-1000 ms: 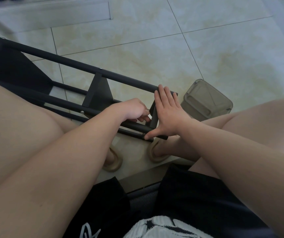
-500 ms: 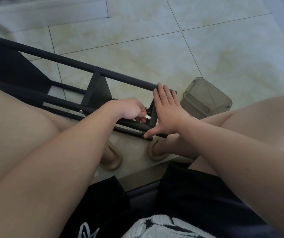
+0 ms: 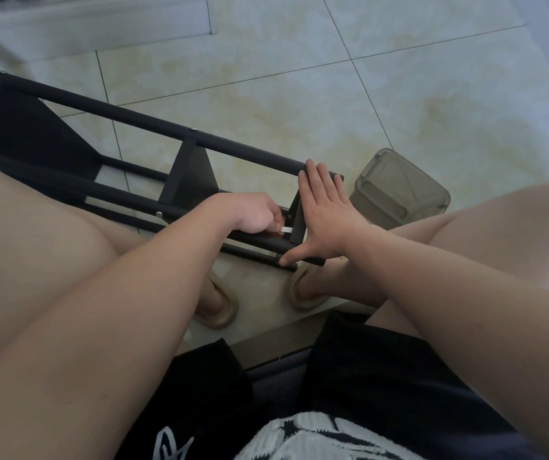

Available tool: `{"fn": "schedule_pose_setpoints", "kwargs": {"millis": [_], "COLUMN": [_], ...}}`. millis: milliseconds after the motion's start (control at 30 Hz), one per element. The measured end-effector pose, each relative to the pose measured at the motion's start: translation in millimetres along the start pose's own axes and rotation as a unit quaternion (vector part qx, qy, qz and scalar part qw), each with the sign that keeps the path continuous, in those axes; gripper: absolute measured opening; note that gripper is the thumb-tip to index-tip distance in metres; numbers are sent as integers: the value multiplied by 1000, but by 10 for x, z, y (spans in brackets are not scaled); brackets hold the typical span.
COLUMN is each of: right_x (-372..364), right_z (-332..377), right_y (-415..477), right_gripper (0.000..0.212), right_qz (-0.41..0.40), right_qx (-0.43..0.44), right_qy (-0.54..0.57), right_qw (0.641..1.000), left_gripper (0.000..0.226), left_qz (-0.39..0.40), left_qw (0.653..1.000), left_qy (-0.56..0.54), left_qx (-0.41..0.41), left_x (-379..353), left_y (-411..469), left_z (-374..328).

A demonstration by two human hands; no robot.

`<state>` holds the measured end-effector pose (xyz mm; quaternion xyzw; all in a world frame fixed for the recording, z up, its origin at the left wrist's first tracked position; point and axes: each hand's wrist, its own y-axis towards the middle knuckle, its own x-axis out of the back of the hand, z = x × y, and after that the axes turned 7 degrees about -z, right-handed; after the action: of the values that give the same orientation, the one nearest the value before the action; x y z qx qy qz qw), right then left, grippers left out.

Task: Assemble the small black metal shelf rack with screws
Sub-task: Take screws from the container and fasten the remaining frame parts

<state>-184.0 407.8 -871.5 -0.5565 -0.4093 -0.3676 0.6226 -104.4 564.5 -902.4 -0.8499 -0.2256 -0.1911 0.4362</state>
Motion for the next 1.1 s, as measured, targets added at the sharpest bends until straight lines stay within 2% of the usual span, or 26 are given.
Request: {"fn": "schedule_pose_setpoints", "kwargs": {"millis": [233,333,467,567,733,933,1100], "right_x": [-19,-17,2,13,18,9,-3], "right_z": [-3,-9,-24,-24,-28,-36,-44], "right_y": [8,17,33,32,32,48,59], "right_gripper": [162,163,162,162,161,162,162], "right_qz": [-2,2,7,7,5,1,-2], "right_qx": [-1,-3,-4,-2,-1,0,0], "right_qy": [6,4,4,5,5,8,13], "right_qw": [1000,1000,1000,1000,1000,1000,1000], "left_gripper": [13,7,16,10,25,12,11], "left_qz": [31,27,-22,-46,-70,-57,-102], "left_qw": [996,996,999,999,997,986,973], "left_qy": [82,82,38,15,-1,-159,-203], "left_qx": [-14,-19,-16,-17,-16,-3,29], "left_x": [10,34,81,88,82,-26,-110], "left_y": [-4,-5,-19,-9,24,45,136], "left_z": [-53,-46,4,16,-19,-67,-46]}}
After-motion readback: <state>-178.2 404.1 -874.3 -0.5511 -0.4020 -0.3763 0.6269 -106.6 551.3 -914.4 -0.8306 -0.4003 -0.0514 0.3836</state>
